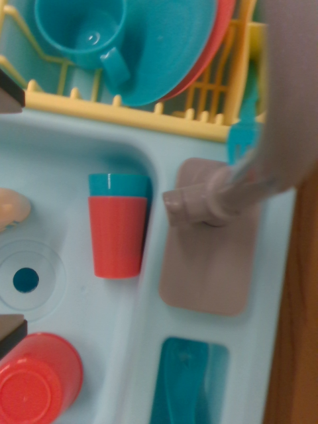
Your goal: Pick detergent from the sink
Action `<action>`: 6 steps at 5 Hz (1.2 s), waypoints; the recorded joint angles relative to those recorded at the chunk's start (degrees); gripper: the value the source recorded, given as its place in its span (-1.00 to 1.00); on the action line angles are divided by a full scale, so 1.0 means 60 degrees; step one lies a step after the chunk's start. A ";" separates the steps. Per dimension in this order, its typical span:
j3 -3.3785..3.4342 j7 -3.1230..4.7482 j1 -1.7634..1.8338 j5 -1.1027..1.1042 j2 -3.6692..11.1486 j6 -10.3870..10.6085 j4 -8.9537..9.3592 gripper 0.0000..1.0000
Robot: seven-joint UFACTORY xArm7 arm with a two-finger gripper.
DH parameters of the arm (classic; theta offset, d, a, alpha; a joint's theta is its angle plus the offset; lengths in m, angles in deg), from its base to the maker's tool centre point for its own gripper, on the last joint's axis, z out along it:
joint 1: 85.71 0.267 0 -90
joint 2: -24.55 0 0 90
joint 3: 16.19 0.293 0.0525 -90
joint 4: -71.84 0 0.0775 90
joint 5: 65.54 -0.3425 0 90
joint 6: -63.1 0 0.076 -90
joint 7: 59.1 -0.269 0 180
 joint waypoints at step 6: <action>-0.0083 0.0777 0.0032 -0.0172 0.0097 0.1215 0.1211 -1.00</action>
